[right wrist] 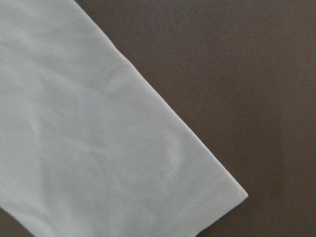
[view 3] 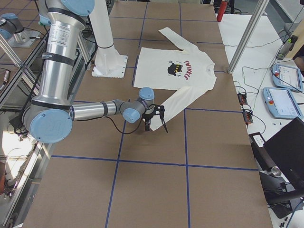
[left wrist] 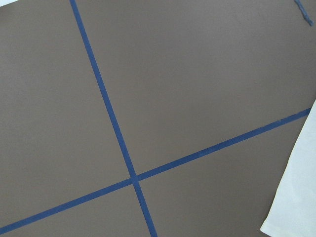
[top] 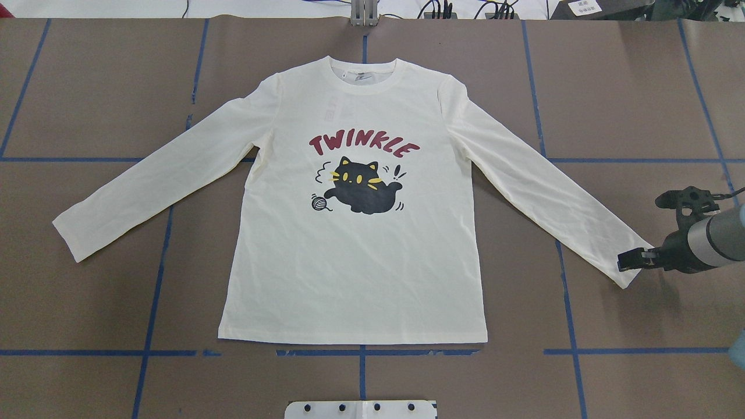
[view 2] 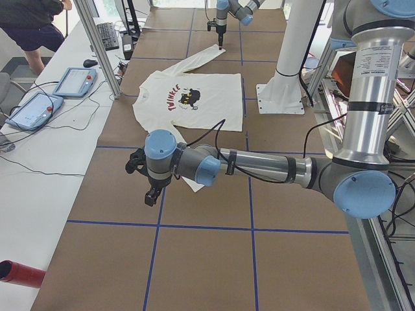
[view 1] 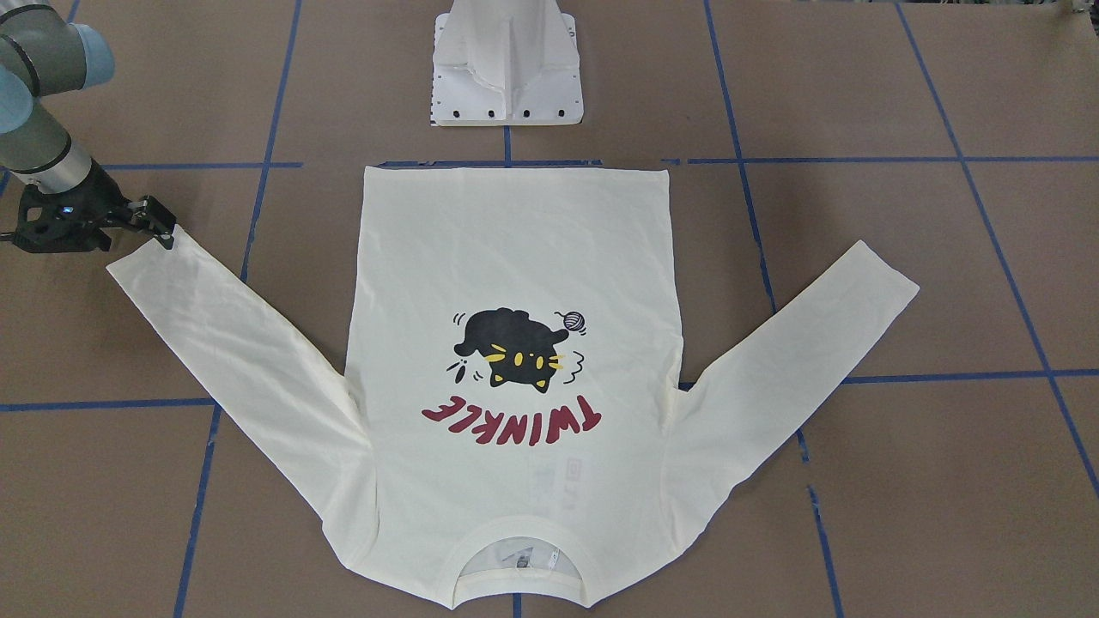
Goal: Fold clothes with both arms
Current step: 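Grasp the sleeve cuff with the right gripper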
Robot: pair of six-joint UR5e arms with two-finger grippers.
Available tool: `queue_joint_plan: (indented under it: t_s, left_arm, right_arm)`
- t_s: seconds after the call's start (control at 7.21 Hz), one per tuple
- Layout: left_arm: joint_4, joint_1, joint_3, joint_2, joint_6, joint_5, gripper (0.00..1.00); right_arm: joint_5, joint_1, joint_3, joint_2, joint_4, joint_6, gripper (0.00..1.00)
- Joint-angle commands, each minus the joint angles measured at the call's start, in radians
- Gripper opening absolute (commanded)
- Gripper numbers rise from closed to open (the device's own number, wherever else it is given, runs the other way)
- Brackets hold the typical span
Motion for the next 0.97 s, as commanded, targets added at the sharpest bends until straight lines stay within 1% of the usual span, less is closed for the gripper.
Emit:
queue_joint_plan:
  t_s: [0.0, 0.42, 0.55, 0.69, 0.83]
  left_arm:
    - [0.000, -0.001, -0.003, 0.000, 0.000, 0.000, 1.00]
    - [0.000, -0.001, -0.003, 0.000, 0.000, 0.000, 1.00]
    - [-0.003, -0.001, -0.003, 0.000, -0.002, 0.000, 1.00]
    - [-0.005, -0.001, -0.003, 0.000, -0.002, 0.002, 1.00]
    - [-0.005, -0.001, -0.001, 0.000, -0.002, 0.002, 1.00]
  right_arm:
    - [0.004, 0.000, -0.003, 0.000, 0.000, 0.000, 0.80]
    - [0.009, 0.000, -0.003, 0.000, 0.000, 0.000, 0.52]
    - [0.010, 0.000, -0.003, 0.000, 0.000, 0.000, 0.33]
    - [0.012, 0.000, 0.002, 0.002, 0.000, 0.000, 0.18]
    - [0.017, 0.001, 0.006, 0.002, 0.000, 0.000, 0.07]
